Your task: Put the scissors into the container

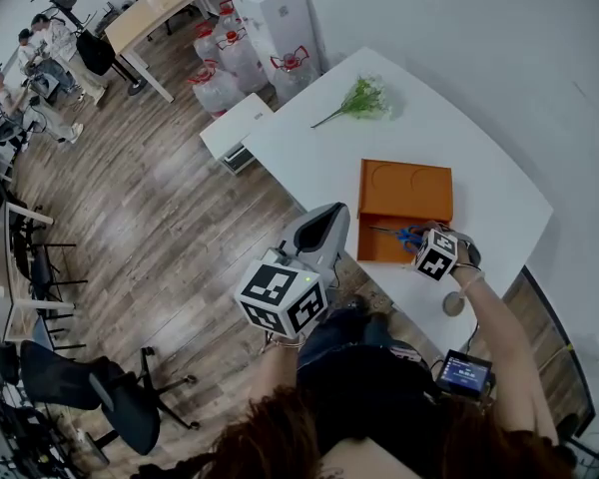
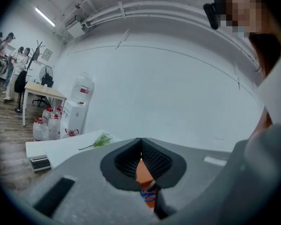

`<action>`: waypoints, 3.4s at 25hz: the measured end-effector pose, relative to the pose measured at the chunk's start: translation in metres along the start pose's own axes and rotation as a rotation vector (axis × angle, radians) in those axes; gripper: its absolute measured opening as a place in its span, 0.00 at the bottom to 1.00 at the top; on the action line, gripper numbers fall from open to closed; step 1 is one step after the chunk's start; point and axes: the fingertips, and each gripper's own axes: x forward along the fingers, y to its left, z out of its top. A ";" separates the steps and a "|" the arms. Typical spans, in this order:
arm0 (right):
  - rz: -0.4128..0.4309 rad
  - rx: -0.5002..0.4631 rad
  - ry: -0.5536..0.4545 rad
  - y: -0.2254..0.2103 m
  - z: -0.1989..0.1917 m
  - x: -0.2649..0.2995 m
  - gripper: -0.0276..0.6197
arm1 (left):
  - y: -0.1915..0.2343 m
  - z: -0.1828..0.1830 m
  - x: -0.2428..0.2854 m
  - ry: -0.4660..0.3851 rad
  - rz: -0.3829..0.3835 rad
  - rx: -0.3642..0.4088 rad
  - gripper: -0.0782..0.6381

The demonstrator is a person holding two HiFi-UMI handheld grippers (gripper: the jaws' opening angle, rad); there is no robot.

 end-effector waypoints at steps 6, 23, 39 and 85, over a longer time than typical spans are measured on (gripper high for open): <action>-0.044 0.074 -0.056 -0.004 0.011 -0.011 0.14 | -0.001 0.003 -0.004 -0.011 -0.003 0.008 0.13; -0.177 0.288 -0.293 -0.011 0.042 -0.068 0.08 | -0.019 0.012 -0.005 -0.041 -0.019 0.043 0.13; -0.268 0.502 -0.543 -0.018 0.059 -0.137 0.04 | -0.051 0.012 -0.005 -0.057 -0.028 0.072 0.13; -0.604 0.699 -0.987 -0.033 0.035 -0.321 0.04 | -0.128 0.025 0.008 -0.056 -0.084 0.179 0.13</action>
